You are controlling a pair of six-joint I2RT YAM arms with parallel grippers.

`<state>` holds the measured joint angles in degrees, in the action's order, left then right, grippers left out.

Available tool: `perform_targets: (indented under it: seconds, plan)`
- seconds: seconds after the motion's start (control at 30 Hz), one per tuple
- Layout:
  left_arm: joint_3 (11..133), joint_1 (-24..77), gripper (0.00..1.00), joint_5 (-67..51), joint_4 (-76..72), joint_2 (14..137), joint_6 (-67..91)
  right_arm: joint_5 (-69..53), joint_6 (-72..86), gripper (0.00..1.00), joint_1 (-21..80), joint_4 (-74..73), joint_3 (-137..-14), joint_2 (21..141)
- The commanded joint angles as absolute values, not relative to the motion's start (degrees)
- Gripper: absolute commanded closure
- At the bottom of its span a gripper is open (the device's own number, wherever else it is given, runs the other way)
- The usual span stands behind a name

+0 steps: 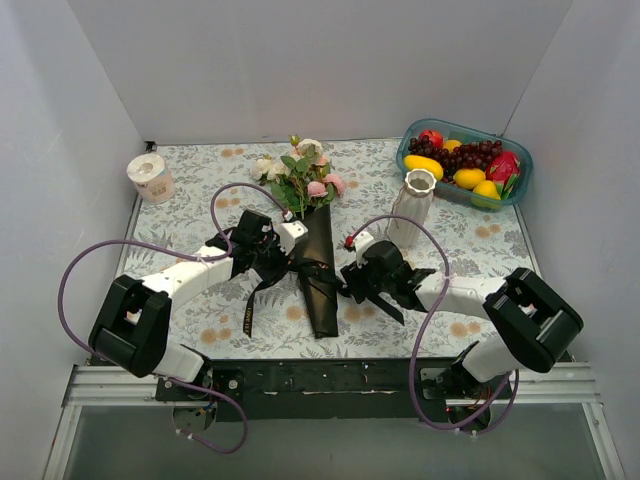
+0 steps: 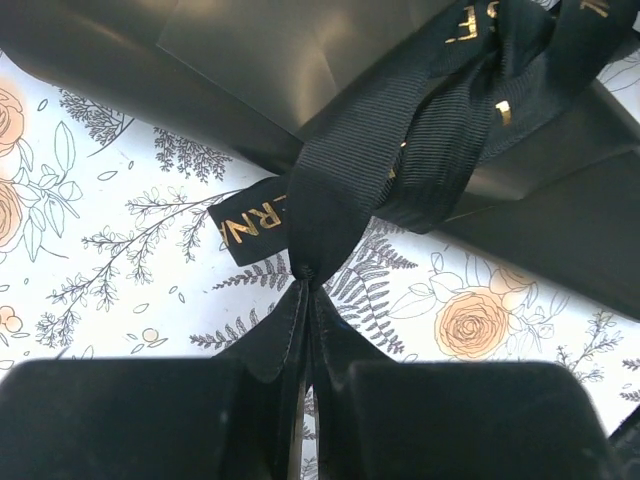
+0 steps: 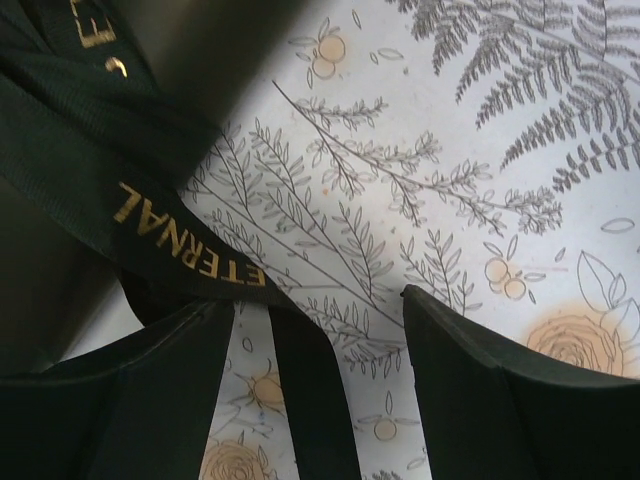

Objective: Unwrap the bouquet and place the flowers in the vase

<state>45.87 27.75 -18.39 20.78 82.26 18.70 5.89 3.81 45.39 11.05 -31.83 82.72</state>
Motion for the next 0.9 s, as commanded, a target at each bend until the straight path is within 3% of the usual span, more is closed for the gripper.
perform_targets:
  seconds: [0.0, 0.07, 0.2, 0.37, 0.67, 0.87]
  plan:
    - [48.16, 27.69, 1.00, -19.60, 23.11, 79.28, 18.90, 0.80, 2.02, 0.32, 45.62, 13.71, -33.05, 86.56]
    - [48.16, 27.69, 1.00, -19.42, 23.29, 79.02, 18.72, 0.35, 2.11, 0.41, 45.62, 14.50, -32.78, 87.01]
    - [48.51, 27.69, 1.00, -18.90, 23.38, 79.01, 18.98, -2.46, 3.34, 0.71, 45.62, 16.34, -31.29, 86.84]
    - [49.39, 27.69, 1.00, -19.07, 23.99, 78.84, 19.25, -1.41, 4.39, 0.99, 45.62, 15.12, -30.41, 84.47]
    - [54.57, 25.58, 1.00, -18.98, 28.29, 76.03, 19.86, 13.87, 8.34, 0.99, 45.62, 2.58, -31.19, 69.19]
    - [58.44, 18.38, 1.00, -19.69, 31.72, 73.13, 19.51, 24.95, 11.77, 0.99, 45.62, -4.82, -33.04, 57.14]
